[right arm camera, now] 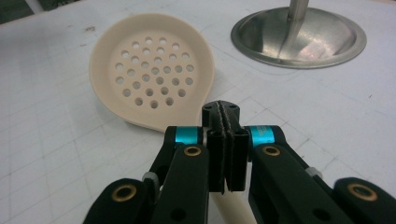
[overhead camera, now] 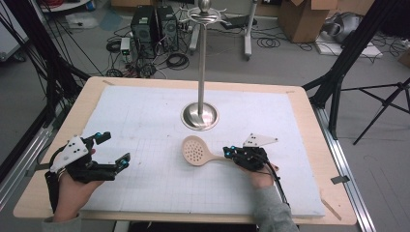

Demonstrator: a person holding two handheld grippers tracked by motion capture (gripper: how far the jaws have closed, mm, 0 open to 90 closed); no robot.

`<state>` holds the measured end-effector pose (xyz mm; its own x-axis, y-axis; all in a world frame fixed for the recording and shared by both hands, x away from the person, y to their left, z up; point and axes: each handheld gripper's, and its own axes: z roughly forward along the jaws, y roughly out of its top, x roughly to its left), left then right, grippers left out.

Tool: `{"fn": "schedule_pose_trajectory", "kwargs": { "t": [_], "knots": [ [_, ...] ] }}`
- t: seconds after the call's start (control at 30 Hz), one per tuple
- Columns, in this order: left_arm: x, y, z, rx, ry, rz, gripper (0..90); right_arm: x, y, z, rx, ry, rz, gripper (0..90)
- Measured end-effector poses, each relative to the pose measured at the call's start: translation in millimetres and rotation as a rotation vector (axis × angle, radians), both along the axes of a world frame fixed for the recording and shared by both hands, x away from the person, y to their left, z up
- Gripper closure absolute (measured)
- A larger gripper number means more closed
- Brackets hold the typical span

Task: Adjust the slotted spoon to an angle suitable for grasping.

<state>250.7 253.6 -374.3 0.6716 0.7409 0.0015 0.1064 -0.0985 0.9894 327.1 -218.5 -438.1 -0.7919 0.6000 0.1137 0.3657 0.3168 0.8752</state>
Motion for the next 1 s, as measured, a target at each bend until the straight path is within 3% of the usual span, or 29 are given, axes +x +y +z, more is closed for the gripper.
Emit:
{"fn": "schedule_pose_trajectory", "kwargs": {
  "t": [0.3, 0.7, 1.0],
  "knots": [
    [0.3, -0.5, -1.3, 0.0, 0.005, 0.0, 3.3, 6.2, 8.1, -6.0, -0.026, 0.017, -0.012, 89.4],
    [1.0, -0.8, -2.4, 0.001, 0.008, -0.001, 3.3, 10.1, 22.1, -7.7, -0.129, 0.032, -0.028, 89.5],
    [1.3, -0.5, -2.6, 0.001, 0.009, 0.0, 3.3, 14.2, 27.4, -8.8, -0.164, 0.058, -0.027, 89.5]
  ]
}}
